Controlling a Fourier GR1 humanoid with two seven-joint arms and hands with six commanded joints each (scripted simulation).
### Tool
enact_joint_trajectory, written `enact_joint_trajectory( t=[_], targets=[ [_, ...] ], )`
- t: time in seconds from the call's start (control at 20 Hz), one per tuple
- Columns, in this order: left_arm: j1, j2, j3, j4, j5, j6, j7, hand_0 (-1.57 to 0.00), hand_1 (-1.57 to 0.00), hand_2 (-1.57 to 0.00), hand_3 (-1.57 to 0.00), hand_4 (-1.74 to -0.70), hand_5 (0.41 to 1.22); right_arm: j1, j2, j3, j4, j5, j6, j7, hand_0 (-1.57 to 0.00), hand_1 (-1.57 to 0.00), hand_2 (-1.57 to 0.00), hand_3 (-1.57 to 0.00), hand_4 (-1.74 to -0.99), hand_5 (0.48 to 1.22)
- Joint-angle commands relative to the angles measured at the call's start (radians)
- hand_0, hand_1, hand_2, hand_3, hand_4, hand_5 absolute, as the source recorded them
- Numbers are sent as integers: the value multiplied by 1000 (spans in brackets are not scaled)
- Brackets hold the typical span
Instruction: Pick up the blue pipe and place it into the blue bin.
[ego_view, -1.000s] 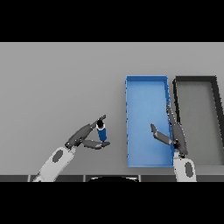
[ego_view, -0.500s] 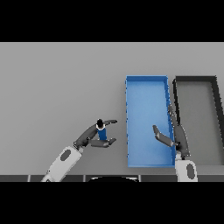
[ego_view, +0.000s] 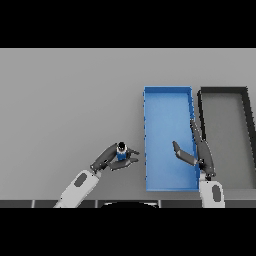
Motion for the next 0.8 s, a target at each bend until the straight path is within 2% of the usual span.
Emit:
enact_joint_trajectory(
  t=[0.0, 0.15, 0.25, 0.35, 0.4, 0.5, 0.75],
  targets=[
    [-7, -14, 6, 3, -3, 8, -5, -1408, -1434, -1453, -1448, -1492, 1169, -3, -5, -8, -7, -7, -1, 7, 1, 1, 1, 1, -1220, 635],
    [-9, -9, 22, -60, -3, 8, -27, -1488, -1501, -1510, -1508, -1474, 1194, -9, 10, -2, 4, -7, -3, 3, 1, 1, 1, 1, -1225, 630],
    [-18, -21, 27, -105, 0, 2, -23, -1518, -1526, -1532, -1531, -1469, 1204, -6, -2, -7, 10, -1, -4, 2, 1, 1, 1, 1, -1226, 636],
    [-36, -31, 35, -135, 6, -8, 8, -1537, -1542, -1546, -1545, -1467, 1210, 6, -5, -2, 8, 14, -6, -11, 1, 1, 1, 1, -1213, 639],
    [-46, -38, 36, -154, 12, -17, 34, -1544, -1548, -1551, -1550, -1466, 1212, -10, -10, -6, 9, 15, -9, 3, 1, 1, 1, 1, -1204, 640],
    [-71, -45, 35, -185, 11, -40, 46, -1554, -1556, -1558, -1558, -1465, 1215, 0, -5, 6, -4, 29, -12, -8, 1, 1, 1, 1, -1184, 643],
    [-106, -75, 39, -208, -8, -64, 121, -1565, -1566, -1567, -1567, -1467, 1219, 0, -21, -13, 7, 21, -10, -16, 1, 1, 1, 1, -1155, 642]
  ],
)
